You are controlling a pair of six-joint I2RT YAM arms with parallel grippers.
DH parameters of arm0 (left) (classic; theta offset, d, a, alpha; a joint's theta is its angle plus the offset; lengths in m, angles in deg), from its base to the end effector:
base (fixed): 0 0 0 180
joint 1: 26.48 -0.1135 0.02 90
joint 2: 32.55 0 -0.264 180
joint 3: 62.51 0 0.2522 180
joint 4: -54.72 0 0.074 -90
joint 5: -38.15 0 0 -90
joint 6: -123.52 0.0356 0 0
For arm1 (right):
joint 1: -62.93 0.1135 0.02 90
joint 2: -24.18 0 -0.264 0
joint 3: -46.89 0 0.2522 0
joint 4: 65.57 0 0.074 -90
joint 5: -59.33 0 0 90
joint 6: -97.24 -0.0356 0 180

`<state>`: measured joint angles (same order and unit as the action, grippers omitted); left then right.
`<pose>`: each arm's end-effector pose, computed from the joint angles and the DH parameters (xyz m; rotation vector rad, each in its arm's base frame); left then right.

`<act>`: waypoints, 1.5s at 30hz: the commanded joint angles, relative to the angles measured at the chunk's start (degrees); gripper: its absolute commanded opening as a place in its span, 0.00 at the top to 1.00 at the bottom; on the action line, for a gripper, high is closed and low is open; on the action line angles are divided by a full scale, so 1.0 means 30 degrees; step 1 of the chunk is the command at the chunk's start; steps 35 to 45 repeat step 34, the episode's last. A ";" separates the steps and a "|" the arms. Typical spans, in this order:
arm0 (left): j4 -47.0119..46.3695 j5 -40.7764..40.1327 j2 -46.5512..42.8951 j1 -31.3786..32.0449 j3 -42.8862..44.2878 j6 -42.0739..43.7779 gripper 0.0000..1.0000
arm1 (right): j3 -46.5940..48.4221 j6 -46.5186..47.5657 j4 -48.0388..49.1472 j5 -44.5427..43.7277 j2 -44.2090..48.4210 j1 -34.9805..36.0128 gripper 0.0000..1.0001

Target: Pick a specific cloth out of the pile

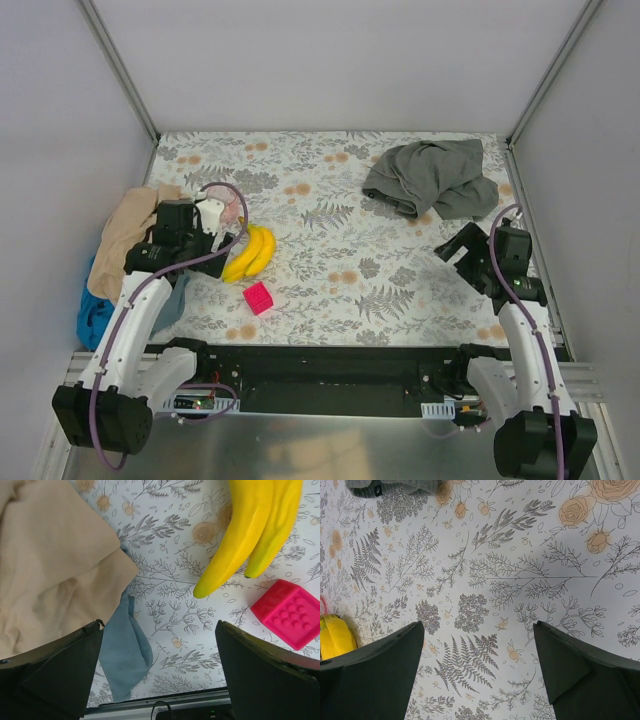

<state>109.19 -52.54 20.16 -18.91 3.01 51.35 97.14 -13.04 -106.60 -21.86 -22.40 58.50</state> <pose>0.1863 -0.0243 0.3066 0.4996 2.2452 0.1061 0.1769 -0.0082 0.2551 0.3944 2.1980 0.3224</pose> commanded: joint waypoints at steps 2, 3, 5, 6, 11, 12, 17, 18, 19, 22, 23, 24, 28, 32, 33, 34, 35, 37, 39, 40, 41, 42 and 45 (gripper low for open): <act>-0.2200 0.1602 -0.0372 -0.1439 -0.1724 -0.0173 0.01 | -0.0561 -0.0361 0.0943 0.0078 0.1027 -0.0077 0.01; -0.2550 0.1693 -0.0372 -0.1527 -0.2222 0.0091 0.01 | -0.0649 -0.0391 0.1002 0.0078 0.1085 -0.0077 0.01; -0.3166 0.1695 -0.0226 -0.1587 -0.3015 -0.0080 0.01 | -0.0796 -0.0420 0.1178 0.0136 0.1174 -0.0077 0.01; -0.3285 0.1723 -0.0081 -0.1645 -0.3250 -0.0314 0.01 | -0.0854 -0.0420 0.1208 0.0136 0.1174 -0.0077 0.01; -0.3404 0.2890 0.0009 -0.2346 -0.4012 -0.1663 0.01 | -0.0942 -0.0420 0.1384 0.0020 0.0911 -0.0077 0.00; -0.3433 0.3476 -0.0020 -0.2407 -0.4159 -0.1722 0.01 | -0.0943 -0.0420 0.1413 -0.0010 0.0910 -0.0077 0.01; -0.4019 0.4534 0.0213 -0.2905 -0.5068 -0.1607 0.02 | -0.1206 -0.0420 0.1676 -0.0186 0.0881 -0.0077 0.01; -0.4019 0.4391 0.0272 -0.2905 -0.4953 -0.1693 0.02 | -0.1264 -0.0420 0.1764 -0.0215 0.0881 -0.0077 0.00; -0.4019 0.4245 0.0243 -0.2934 -0.4922 -0.1809 0.02 | -0.1323 -0.0391 0.1823 -0.0302 0.0881 -0.0077 0.01; -0.4077 0.4301 0.0330 -0.2905 -0.5097 -0.1694 0.02 | -0.1411 -0.0391 0.1852 -0.0449 0.0794 -0.0077 0.01; -0.4106 0.4244 0.0360 -0.2905 -0.5098 -0.1693 0.02 | -0.1440 -0.0391 0.1882 -0.0450 0.0822 -0.0077 0.00; -0.4165 0.4214 0.0418 -0.2905 -0.5098 -0.1693 0.02 | -0.1499 -0.0420 0.1911 -0.0450 0.0822 -0.0077 0.00; -0.4165 0.4010 0.0449 -0.2905 -0.5127 -0.1752 0.03 | -0.1529 -0.0333 0.1940 -0.0508 0.0881 -0.0077 0.00; -0.4078 0.4417 0.0214 -0.2935 -0.5215 -0.1313 0.03 | -0.1558 -0.0361 0.1940 -0.0508 0.0939 -0.0077 0.01; -0.4077 0.4361 0.0243 -0.2935 -0.5215 -0.1400 0.03 | -0.1587 -0.0333 0.1969 -0.0537 0.0940 -0.0077 0.01; -0.4077 0.4157 0.0301 -0.2935 -0.5186 -0.1516 0.03 | -0.1587 -0.0332 0.1941 -0.0537 0.0969 -0.0077 0.01; -0.4077 0.4157 0.0301 -0.2935 -0.5186 -0.1516 0.03 | -0.1587 -0.0332 0.1941 -0.0537 0.0969 -0.0077 0.01; -0.4077 0.4157 0.0301 -0.2935 -0.5186 -0.1516 0.03 | -0.1587 -0.0332 0.1941 -0.0537 0.0969 -0.0077 0.01; -0.4077 0.4157 0.0301 -0.2935 -0.5186 -0.1516 0.03 | -0.1587 -0.0332 0.1941 -0.0537 0.0969 -0.0077 0.01; -0.4077 0.4157 0.0301 -0.2935 -0.5186 -0.1516 0.03 | -0.1587 -0.0332 0.1941 -0.0537 0.0969 -0.0077 0.01; -0.4077 0.4157 0.0301 -0.2935 -0.5186 -0.1516 0.03 | -0.1587 -0.0332 0.1941 -0.0537 0.0969 -0.0077 0.01; -0.4077 0.4157 0.0301 -0.2935 -0.5186 -0.1516 0.03 | -0.1587 -0.0332 0.1941 -0.0537 0.0969 -0.0077 0.01; -0.4077 0.4157 0.0301 -0.2935 -0.5186 -0.1516 0.03 | -0.1587 -0.0332 0.1941 -0.0537 0.0969 -0.0077 0.01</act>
